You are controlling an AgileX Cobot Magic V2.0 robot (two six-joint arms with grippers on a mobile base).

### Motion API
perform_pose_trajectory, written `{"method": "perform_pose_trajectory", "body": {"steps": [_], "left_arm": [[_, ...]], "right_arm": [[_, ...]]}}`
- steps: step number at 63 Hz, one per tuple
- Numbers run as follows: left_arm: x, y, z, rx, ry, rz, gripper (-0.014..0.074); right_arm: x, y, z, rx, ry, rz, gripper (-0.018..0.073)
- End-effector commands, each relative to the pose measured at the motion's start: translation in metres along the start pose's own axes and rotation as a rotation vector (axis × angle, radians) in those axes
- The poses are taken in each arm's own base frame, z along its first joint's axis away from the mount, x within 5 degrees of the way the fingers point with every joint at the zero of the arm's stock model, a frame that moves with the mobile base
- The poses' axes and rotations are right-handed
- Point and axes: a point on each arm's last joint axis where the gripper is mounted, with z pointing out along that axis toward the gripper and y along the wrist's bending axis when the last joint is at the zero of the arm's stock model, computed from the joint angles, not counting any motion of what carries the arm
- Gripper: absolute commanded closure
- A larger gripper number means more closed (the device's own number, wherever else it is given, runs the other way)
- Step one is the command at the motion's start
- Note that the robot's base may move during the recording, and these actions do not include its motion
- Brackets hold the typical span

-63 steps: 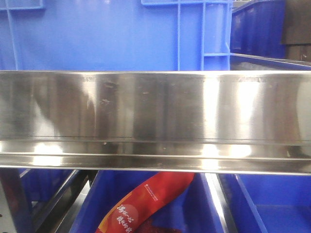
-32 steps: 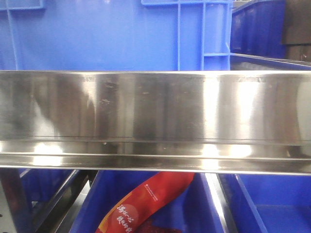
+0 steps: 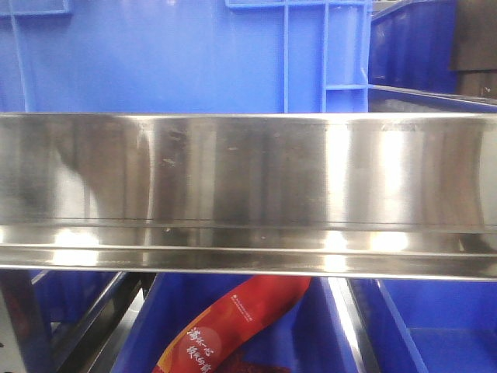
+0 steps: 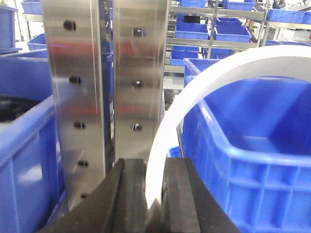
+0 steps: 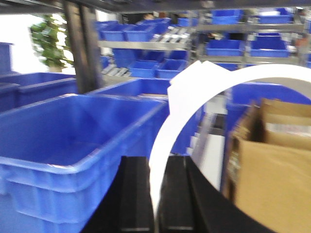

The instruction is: Grab PVC pipe and place in blue bin

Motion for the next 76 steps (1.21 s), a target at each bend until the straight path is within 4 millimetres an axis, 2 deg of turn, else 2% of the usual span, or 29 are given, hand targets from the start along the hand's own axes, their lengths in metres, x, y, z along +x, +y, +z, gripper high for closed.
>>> {"method": "perform_pose_trajectory", "body": {"steps": [1,11,23,38,61,76], "left_arm": [[-0.015,-0.002,-0.001,0.018,-0.050,-0.023,0.0707],[-0.030,-0.009,0.001,0.090,-0.065,0.073,0.0707],[-0.034,-0.019,0.014,0.172,-0.061,0.087,0.0707],[-0.035,-0.038,0.044,0.270,-0.067,0.089,0.0707],[-0.076,-0.068,0.095,0.340,-0.085,0.138,0.0707],[-0.081,-0.080,0.132,0.330,-0.075,0.169,0.0707]], "right_arm": [[-0.003,-0.001,0.010,-0.021,-0.021,0.008,0.0727],[-0.006,-0.001,0.022,-0.064,-0.036,0.007,0.0727],[-0.008,0.003,0.036,-0.145,-0.053,0.004,0.0727],[-0.007,0.003,0.042,-0.169,-0.038,-0.002,0.0727],[-0.005,0.004,0.042,-0.188,-0.020,-0.004,0.0727],[-0.004,0.005,0.042,-0.196,-0.012,-0.005,0.0727]]}}
